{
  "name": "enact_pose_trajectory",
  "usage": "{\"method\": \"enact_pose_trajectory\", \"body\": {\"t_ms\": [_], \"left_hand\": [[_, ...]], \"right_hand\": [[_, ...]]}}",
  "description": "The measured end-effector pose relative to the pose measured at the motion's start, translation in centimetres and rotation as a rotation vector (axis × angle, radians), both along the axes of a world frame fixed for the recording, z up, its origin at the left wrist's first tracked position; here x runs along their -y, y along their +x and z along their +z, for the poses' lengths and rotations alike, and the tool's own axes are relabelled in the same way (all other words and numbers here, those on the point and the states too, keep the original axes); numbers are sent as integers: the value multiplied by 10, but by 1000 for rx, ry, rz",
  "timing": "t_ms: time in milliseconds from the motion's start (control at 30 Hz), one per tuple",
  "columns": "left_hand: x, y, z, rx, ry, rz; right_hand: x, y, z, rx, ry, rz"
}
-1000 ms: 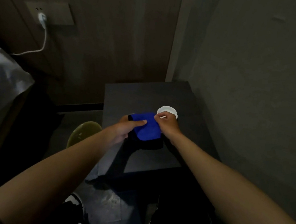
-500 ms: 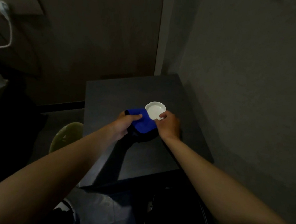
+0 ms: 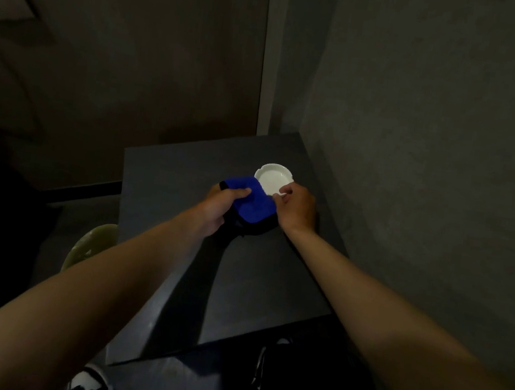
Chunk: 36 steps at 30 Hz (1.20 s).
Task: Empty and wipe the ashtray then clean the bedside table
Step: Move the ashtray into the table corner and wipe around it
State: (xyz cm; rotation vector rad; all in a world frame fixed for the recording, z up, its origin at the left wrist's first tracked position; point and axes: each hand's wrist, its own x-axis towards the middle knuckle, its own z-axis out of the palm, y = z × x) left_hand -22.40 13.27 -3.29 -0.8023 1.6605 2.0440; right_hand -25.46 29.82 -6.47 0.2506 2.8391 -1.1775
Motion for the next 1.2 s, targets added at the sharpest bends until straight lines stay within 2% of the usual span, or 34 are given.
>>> {"method": "enact_pose_trajectory", "body": {"t_ms": [267,700,867,1200], "left_hand": [[-5,-39,-9,-22,19,-14],[-7,-96,-14,-41,21,-33],[-12,-114,-15,-64,14,-43],[-16,-131,-15,-108,11,-58]], "right_hand": [[-6,-36,-2,-121,83,-1],[-5,-96,-15,-208,69,-20],[-12,-117,-13,-211,93,17],[-14,-135,-11,-188,1,41]]}}
